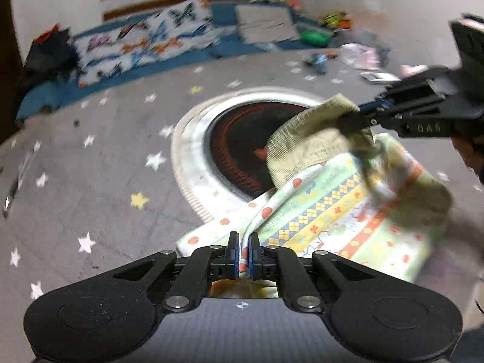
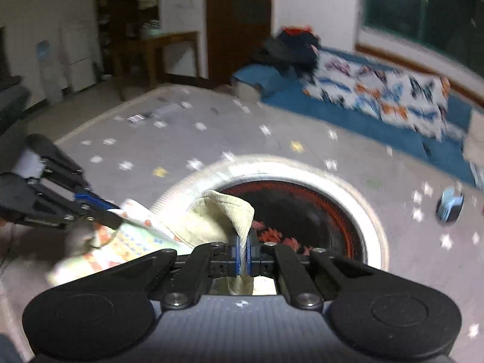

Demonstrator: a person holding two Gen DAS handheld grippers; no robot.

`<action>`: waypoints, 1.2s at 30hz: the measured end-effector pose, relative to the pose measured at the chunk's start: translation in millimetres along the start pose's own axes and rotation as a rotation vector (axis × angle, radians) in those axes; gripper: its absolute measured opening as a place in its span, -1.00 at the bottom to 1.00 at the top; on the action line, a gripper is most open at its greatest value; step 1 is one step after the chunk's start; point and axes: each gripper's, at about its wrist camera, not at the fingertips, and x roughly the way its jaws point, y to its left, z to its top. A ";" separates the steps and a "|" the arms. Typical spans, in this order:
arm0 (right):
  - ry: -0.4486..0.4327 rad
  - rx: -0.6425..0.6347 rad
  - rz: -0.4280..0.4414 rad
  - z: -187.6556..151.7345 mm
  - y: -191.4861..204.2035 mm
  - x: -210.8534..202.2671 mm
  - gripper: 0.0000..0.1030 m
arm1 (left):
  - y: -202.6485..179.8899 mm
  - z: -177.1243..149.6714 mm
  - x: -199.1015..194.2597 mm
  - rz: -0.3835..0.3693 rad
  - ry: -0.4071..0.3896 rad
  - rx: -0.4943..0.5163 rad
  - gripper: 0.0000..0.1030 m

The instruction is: Fold clothes

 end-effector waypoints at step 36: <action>-0.013 0.252 -0.281 -87.2 -38.2 -15.0 -0.76 | -28.7 19.7 -5.4 -0.116 -0.070 -0.114 -0.67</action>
